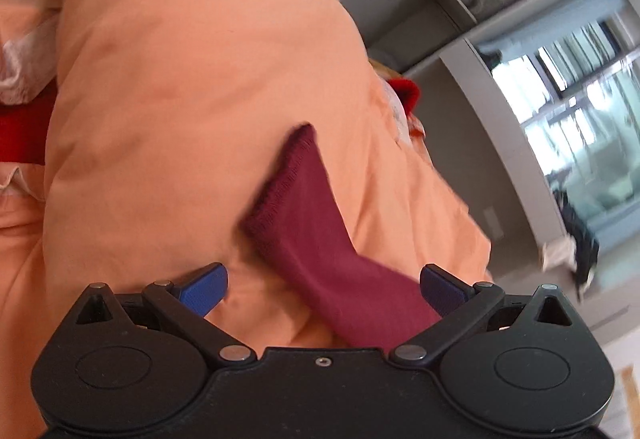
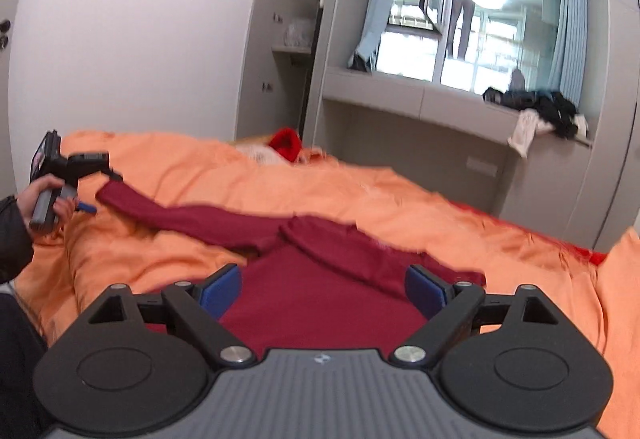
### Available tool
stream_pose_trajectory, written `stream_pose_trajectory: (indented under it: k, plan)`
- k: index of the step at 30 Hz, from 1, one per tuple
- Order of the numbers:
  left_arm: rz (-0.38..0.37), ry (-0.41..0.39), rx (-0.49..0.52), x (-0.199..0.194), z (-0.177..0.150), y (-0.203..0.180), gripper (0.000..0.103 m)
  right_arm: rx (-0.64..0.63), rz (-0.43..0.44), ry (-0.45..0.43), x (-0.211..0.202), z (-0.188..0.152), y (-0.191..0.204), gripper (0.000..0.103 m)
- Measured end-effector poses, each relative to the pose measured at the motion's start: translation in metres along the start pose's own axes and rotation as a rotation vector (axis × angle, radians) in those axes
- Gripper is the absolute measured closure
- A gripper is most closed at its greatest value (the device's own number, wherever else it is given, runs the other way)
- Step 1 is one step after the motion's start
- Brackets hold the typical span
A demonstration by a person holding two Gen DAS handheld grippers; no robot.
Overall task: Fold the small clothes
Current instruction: 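Reach the left tool to the other sleeve cuff and close on it, then lay the sleeve across the shirt body with the left tool, then open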
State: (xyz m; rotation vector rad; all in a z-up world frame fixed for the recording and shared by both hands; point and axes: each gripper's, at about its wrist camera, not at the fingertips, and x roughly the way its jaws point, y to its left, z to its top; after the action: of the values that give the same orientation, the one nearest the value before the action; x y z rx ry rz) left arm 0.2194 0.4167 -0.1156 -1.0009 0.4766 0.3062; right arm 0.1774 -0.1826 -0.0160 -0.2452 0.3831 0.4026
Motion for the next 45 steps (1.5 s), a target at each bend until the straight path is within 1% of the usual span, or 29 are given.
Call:
stream_pose_trajectory:
  k: [4,6,7,9,10,12,15,17,21,22,25,27,29,31,34,36,38,40,42,44,45]
  plan:
    - [-0.055,-0.013,-0.011,0.013,0.004,-0.001,0.001,0.042,-0.032,0.032,0.001,-0.009,-0.012,0.013]
    - [-0.048,-0.010,0.011,0.022,0.004,-0.008,0.006,0.063,-0.042,0.044,0.005,-0.014,-0.021,0.013]
    - [-0.038,-0.016,0.026,0.026,0.003,-0.011,0.018,0.070,-0.044,0.047,0.006,-0.016,-0.024,0.013]
    - [0.005,-0.007,0.062,0.032,0.002,-0.017,0.054,0.073,-0.047,0.050,0.005,-0.018,-0.025,0.013]
    - [0.018,0.010,0.081,0.035,0.000,-0.019,0.102,0.069,-0.047,0.050,0.004,-0.019,-0.025,0.013]
    - [0.018,0.035,0.113,0.041,-0.004,-0.020,0.100,0.061,-0.048,0.043,0.003,-0.019,-0.026,0.013]
    - [-0.002,-0.020,0.169,0.031,-0.013,-0.033,0.100,0.053,-0.056,0.032,0.001,-0.022,-0.027,0.013]
    - [-0.037,-0.044,0.208,0.021,-0.016,-0.051,0.100,0.060,-0.063,0.040,0.003,-0.026,-0.030,0.013]
    - [-0.131,-0.079,0.325,0.000,-0.023,-0.117,0.100,0.121,-0.072,0.062,0.006,-0.044,-0.051,0.013]
    - [-0.156,-0.083,0.361,-0.003,-0.027,-0.139,0.100,0.141,-0.074,0.067,0.006,-0.049,-0.056,0.013]
    - [-0.219,-0.054,0.436,0.006,-0.040,-0.204,0.100,0.187,-0.081,0.083,0.008,-0.065,-0.077,0.013]
    - [-0.246,-0.038,0.493,0.017,-0.057,-0.249,0.100,0.197,-0.097,0.100,0.009,-0.079,-0.091,0.013]
    - [-0.264,-0.030,0.551,0.031,-0.083,-0.291,0.100,0.227,-0.084,0.112,0.010,-0.095,-0.105,0.013]
    - [-0.286,-0.018,0.602,0.047,-0.115,-0.327,0.100,0.270,-0.034,0.116,0.009,-0.112,-0.116,0.013]
    - [-0.318,0.037,0.643,0.074,-0.165,-0.374,0.100,0.313,0.010,0.115,0.008,-0.136,-0.126,0.013]
    - [-0.342,0.072,0.676,0.093,-0.199,-0.404,0.100,0.343,0.000,0.105,0.008,-0.150,-0.135,0.013]
    - [-0.355,0.098,0.747,0.107,-0.241,-0.428,0.100,0.378,-0.030,0.076,0.004,-0.162,-0.145,0.013]
    - [-0.360,0.145,0.821,0.120,-0.280,-0.444,0.100,0.413,-0.045,0.039,-0.001,-0.172,-0.156,0.013]
    - [-0.347,0.196,0.901,0.139,-0.322,-0.455,0.100,0.435,-0.039,0.007,-0.005,-0.180,-0.165,0.013]
    - [-0.331,0.249,0.977,0.158,-0.361,-0.458,0.100,0.452,-0.028,-0.024,-0.009,-0.185,-0.170,0.013]
    - [-0.309,0.271,1.020,0.169,-0.382,-0.457,0.100,0.459,-0.023,-0.038,-0.010,-0.187,-0.172,0.013]
